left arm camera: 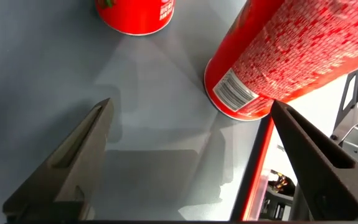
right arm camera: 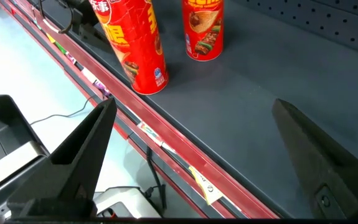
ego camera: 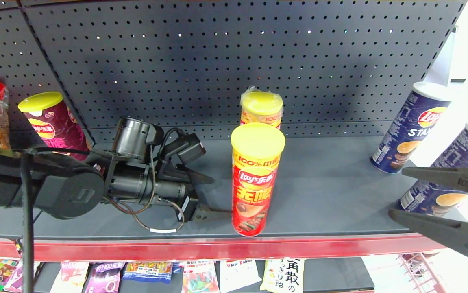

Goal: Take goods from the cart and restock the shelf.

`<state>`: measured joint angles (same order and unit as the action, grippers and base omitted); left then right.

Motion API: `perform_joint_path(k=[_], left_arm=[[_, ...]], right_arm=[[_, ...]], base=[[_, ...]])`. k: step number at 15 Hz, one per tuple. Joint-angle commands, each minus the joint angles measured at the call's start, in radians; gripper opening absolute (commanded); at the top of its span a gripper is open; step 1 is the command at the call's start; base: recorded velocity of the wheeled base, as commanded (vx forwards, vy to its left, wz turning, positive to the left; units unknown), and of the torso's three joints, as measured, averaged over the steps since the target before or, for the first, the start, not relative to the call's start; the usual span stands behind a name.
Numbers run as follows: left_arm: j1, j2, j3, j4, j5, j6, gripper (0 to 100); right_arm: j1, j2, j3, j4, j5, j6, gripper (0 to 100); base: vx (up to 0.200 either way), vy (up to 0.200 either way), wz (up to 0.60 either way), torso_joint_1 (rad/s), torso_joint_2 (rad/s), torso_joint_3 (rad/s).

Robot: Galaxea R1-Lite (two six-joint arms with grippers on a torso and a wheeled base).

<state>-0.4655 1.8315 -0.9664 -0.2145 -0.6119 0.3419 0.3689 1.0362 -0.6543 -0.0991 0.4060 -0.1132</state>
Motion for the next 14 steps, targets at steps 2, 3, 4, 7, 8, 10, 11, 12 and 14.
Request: perform_joint_path(k=[2, 3, 4, 7, 8, 10, 11, 12, 14], left_arm=[[-0.010, 0.005, -0.002, 0.000, 0.003, 0.000, 100], [-0.010, 0.008, -0.002, 0.000, 0.003, 0.000, 100], [-0.010, 0.011, -0.003, 0.000, 0.004, 0.000, 100], [-0.012, 0.012, -0.008, 0.000, 0.004, 0.000, 100], [-0.012, 0.014, -0.008, 0.000, 0.004, 0.000, 100], [-0.012, 0.009, -0.005, 0.000, 0.006, 0.000, 100], [-0.010, -0.018, 0.011, 0.000, 0.012, -0.001, 100], [-0.005, -0.055, 0.035, 0.001, 0.026, -0.003, 100], [0.042, -0.189, 0.126, 0.001, 0.052, -0.008, 100]], right_arm=[[0.001, 0.004, -0.001, -0.001, 0.001, 0.000, 100], [0.001, 0.005, 0.001, -0.001, 0.002, 0.000, 100], [0.001, 0.005, -0.001, -0.002, 0.002, 0.000, 100], [0.001, 0.005, 0.001, -0.002, 0.001, 0.000, 100], [0.001, 0.005, 0.001, -0.001, 0.002, 0.000, 100], [0.001, 0.005, 0.005, -0.001, 0.002, 0.000, 100], [0.002, 0.004, 0.013, 0.004, 0.001, 0.000, 100], [0.001, 0.001, 0.033, 0.004, 0.001, -0.002, 100], [0.001, -0.067, 0.120, -0.002, -0.012, -0.003, 100]], base=[[0.000, 0.000, 0.00, 0.000, 0.00, 0.000], [0.000, 0.000, 0.00, 0.000, 0.00, 0.000], [0.000, 0.000, 0.00, 0.000, 0.00, 0.000], [0.000, 0.000, 0.00, 0.000, 0.00, 0.000], [0.000, 0.000, 0.00, 0.000, 0.00, 0.000], [0.000, 0.000, 0.00, 0.000, 0.00, 0.000], [0.000, 0.000, 0.00, 0.000, 0.00, 0.000], [0.000, 0.000, 0.00, 0.000, 0.00, 0.000], [0.000, 0.000, 0.00, 0.000, 0.00, 0.000]])
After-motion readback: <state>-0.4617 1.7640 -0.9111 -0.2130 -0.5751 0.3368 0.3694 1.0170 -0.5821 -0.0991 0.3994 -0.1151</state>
